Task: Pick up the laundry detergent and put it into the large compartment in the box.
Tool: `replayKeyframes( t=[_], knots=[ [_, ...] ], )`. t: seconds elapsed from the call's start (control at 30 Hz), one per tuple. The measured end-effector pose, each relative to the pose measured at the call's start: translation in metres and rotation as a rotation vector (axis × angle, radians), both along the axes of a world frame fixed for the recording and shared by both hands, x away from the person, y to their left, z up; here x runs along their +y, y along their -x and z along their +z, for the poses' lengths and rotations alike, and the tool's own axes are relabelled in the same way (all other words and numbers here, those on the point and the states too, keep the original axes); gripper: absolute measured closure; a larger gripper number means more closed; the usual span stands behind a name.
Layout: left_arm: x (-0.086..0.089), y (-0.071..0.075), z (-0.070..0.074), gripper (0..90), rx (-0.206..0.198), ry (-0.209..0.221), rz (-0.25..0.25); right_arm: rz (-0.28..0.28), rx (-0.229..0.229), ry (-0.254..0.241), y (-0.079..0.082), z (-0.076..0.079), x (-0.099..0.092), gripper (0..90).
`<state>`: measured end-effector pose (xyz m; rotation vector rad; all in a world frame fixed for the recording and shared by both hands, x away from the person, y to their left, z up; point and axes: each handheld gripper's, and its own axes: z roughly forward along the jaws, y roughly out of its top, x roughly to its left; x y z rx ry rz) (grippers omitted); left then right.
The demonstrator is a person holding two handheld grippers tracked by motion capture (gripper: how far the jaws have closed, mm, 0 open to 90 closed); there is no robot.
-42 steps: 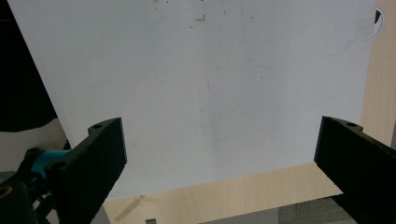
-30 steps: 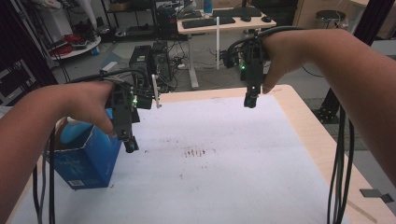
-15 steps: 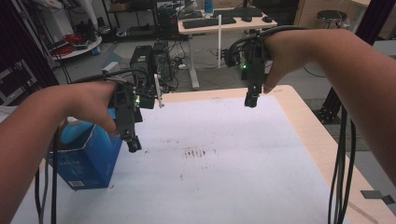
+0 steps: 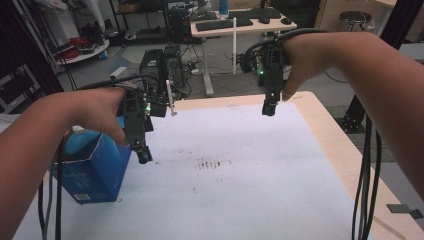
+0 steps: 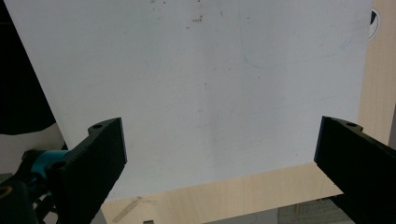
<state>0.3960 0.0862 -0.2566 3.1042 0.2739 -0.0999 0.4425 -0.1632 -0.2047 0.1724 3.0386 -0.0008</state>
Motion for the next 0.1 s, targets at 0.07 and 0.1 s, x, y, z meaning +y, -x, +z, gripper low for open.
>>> replayKeyframes(
  t=[0.07, 0.1],
  knots=[
    [0.0002, 0.0004, 0.0002, 1.7, 0.002, -0.003, -0.004, 0.002, -0.004, 0.001, 0.0005, 0.0004, 0.0003, 1.4],
    [0.0004, 0.001, 0.0002, 1.7, -0.001, -0.003, -0.002, 0.005, -0.005, 0.003, 0.0008, 0.0003, 0.0004, 1.4]
  ],
)
